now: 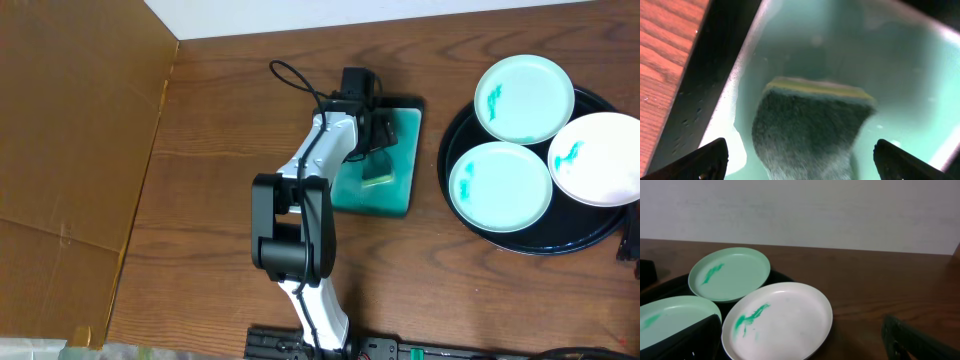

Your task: Clean dirty plates on tray and stack at the side

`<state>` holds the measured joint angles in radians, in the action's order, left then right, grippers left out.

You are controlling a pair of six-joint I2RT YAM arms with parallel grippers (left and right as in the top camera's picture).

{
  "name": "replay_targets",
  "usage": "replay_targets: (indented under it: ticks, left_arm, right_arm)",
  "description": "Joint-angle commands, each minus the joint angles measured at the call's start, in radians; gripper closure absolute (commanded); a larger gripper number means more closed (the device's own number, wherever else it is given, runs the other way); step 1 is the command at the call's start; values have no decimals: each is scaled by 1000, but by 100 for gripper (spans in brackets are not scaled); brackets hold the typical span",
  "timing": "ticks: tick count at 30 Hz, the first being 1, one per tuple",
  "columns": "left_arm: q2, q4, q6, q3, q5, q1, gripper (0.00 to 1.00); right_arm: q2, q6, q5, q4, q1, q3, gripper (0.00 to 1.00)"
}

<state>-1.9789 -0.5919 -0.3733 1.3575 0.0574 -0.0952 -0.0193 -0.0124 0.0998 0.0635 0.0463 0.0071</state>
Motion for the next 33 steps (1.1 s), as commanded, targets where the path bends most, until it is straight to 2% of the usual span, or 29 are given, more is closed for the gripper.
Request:
replay_targets:
  ticks: [1, 4, 7, 9, 12, 14, 15, 20, 21, 22, 23, 24, 29, 33]
  left_arm:
    - [-61, 0, -22, 21, 25, 3, 7]
    - [-79, 8, -24, 21, 2, 3, 8]
    - [-79, 15, -25, 21, 3, 3, 22]
    - [-79, 22, -25, 21, 3, 4, 45]
    - [-79, 26, -25, 21, 3, 4, 68]
    - [-79, 25, -25, 21, 3, 4, 92]
    - [-78, 25, -25, 21, 3, 4, 93]
    - [-62, 5, -25, 21, 3, 4, 92]
    - [-54, -4, -25, 21, 0, 4, 71]
    - [-47, -13, -25, 21, -6, 4, 37]
    - [-34, -29, -25, 21, -25, 4, 21]
    - [-25, -42, -25, 21, -41, 4, 13]
    - [33, -137, -26, 21, -194, 4, 11]
    - [30, -171, -29, 3, -207, 3, 11]
  right_arm:
    - [2, -11, -1, 4, 9, -2, 1]
    - [2, -11, -1, 4, 9, -2, 1]
    - [2, -11, -1, 4, 9, -2, 1]
    - [2, -11, -1, 4, 9, -2, 1]
    - [2, -11, -1, 4, 9, -2, 1]
    - [2, -11, -1, 4, 9, -2, 1]
    - [2, -11, -1, 4, 9, -2, 1]
    - [2, -11, -1, 4, 9, -2, 1]
    - [2, -11, -1, 4, 9, -2, 1]
    - [2, -11, -1, 4, 9, -2, 1]
    - [2, -11, -1, 4, 9, -2, 1]
    - [2, -11, -1, 4, 9, -2, 1]
    - [2, -11, -1, 4, 9, -2, 1]
    - [2, -11, -1, 4, 9, -2, 1]
